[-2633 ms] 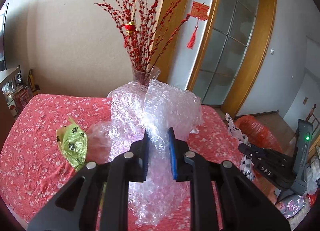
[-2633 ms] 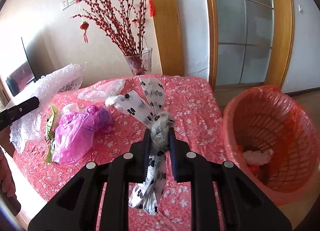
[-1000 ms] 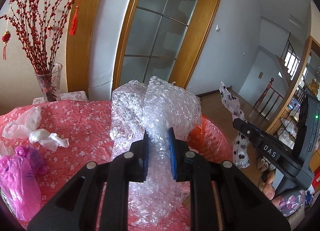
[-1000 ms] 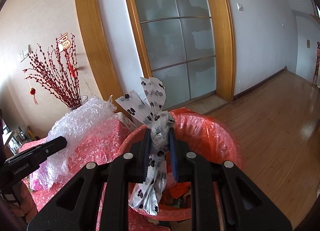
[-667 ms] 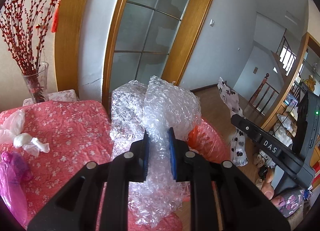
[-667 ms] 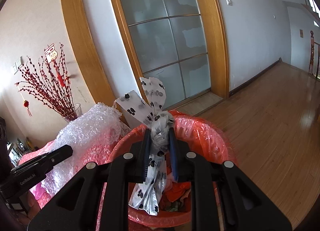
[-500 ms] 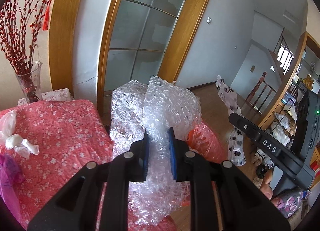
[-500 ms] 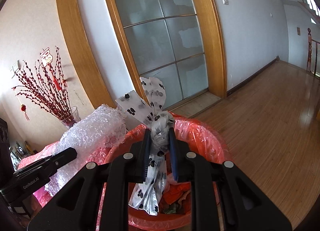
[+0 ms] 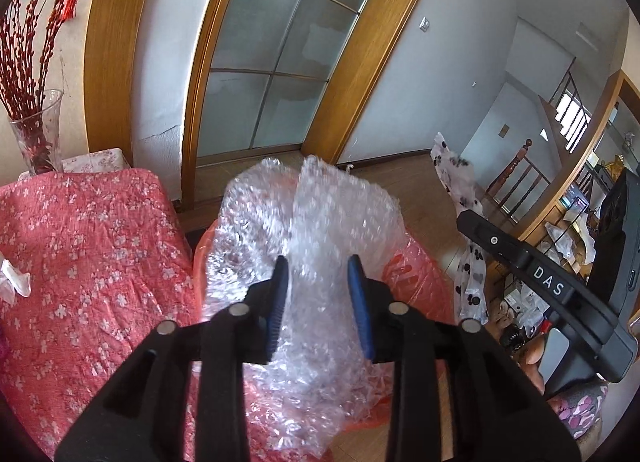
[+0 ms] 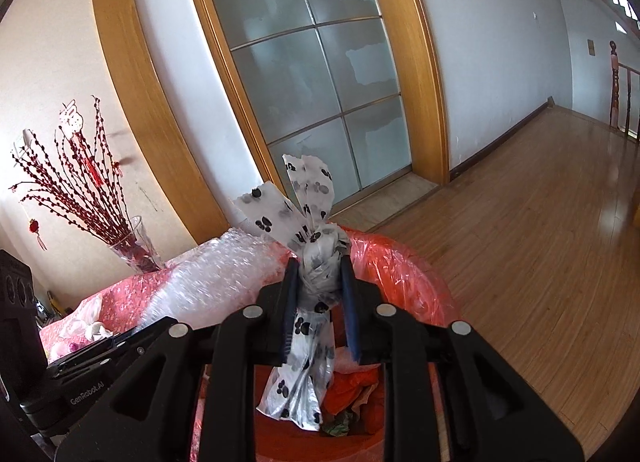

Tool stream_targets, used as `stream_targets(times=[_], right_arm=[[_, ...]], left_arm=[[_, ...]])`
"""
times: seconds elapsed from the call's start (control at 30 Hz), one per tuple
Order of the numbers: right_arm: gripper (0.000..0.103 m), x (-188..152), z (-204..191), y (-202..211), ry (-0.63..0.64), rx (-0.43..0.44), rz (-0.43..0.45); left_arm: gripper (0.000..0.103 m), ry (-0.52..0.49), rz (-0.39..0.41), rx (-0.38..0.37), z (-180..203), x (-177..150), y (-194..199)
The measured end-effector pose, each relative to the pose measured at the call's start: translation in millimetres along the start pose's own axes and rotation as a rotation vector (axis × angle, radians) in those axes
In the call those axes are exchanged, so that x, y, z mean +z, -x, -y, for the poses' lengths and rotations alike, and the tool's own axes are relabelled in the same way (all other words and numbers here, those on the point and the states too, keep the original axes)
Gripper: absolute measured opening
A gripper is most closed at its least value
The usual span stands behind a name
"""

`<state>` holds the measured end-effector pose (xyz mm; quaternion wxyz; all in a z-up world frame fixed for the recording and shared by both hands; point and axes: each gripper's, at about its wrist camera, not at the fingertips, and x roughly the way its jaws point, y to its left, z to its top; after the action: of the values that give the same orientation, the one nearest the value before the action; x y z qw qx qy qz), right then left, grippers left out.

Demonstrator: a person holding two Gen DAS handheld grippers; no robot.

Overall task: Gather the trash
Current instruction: 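Open both tools over the basket to drop the paw-print bag and bubble wrap, then move back to the table and grasp the pink plastic bag with the right tool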

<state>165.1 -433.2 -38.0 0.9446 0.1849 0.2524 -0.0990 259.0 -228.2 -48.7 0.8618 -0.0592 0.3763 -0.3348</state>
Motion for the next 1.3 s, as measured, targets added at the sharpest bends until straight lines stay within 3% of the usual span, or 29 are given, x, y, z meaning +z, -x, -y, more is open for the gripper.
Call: stream_targets(times=[0.07,0.17,0.4,0.57,0.73,0.93,1.17,1.3], right_arm=[[0.041,-3,2,-3,-0.012,0.002,-0.011],[0.049,-5,4,-4,-0.013,-0.008,-0.016],[0.085,-12,2,8,0.046,-0.103,0.025],[0.093,-13,-7,17,0.069,-0.132,0.053],[0.093,-16,-32,22,0.12,-0.099,0.064],[0.092,-39,-100,19,0.251,0.031,0.038],[0.081,-78,-204,8,0.392,0.224,-0.023],[0.068,-101,-258,-1,0.43,0.332,-0.096]], left_arm=[[0.042,-0.002,-0.005,0.006,0,-3,-1],[0.043,0.009,-0.012,0.021,-5,-6,1],[0.047,0.002,0.036,0.107,-26,-19,34],[0.047,-0.007,0.08,0.2,-43,-30,71],[0.049,-0.005,0.151,0.31,-68,-38,118],[0.051,0.066,0.227,0.466,-114,-53,178],[0.051,0.188,0.282,0.672,-181,-78,255],[0.051,0.257,0.319,0.77,-212,-97,295]])
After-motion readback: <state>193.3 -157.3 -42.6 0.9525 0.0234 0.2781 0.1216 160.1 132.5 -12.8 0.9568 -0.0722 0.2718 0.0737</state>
